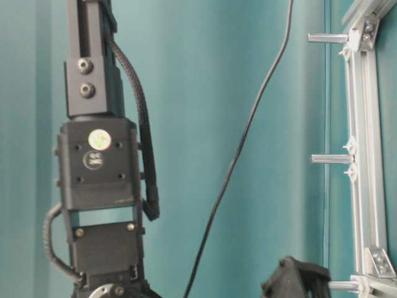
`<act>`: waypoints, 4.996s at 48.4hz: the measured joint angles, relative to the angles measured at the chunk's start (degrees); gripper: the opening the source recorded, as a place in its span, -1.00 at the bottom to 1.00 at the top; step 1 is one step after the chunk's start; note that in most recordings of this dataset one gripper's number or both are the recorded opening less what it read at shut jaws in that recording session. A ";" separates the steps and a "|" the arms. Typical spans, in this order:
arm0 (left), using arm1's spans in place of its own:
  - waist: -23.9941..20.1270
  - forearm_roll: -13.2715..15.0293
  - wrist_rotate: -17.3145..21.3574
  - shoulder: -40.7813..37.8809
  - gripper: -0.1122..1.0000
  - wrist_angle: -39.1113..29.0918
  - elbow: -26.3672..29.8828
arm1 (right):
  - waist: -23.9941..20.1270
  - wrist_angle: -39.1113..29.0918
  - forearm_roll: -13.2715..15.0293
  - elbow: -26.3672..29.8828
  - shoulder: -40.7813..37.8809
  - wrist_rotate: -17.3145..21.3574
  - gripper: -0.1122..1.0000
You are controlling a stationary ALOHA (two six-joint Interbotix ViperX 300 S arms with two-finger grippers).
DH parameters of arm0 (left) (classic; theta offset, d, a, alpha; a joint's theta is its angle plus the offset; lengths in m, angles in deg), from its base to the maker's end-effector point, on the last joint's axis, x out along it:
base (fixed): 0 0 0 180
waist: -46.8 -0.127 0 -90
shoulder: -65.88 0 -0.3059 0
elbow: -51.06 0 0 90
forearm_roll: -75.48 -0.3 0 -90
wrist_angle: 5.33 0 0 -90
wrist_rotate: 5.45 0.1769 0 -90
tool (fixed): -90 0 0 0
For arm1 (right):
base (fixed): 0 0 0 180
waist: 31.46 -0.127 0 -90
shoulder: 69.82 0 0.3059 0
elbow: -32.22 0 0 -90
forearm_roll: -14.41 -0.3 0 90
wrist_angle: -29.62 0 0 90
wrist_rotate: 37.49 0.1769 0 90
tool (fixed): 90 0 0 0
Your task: Move the cable alternately left and right between 8 pins so it hooks onto each one.
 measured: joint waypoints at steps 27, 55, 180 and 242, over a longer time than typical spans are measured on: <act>0.00 0.00 0.00 0.09 0.43 0.00 0.00 | 0.70 -1.58 2.99 -7.65 5.54 3.69 -0.54; 0.00 0.09 0.00 0.09 0.44 0.00 0.00 | 3.43 7.82 2.99 -28.04 15.91 8.44 -0.54; 0.00 0.09 0.00 0.09 0.43 0.09 0.00 | 22.32 14.06 11.25 -1.76 -0.44 -6.77 -0.54; 0.00 0.09 0.00 0.09 0.44 -0.09 0.00 | 16.35 8.35 13.71 -16.26 8.44 0.70 -0.54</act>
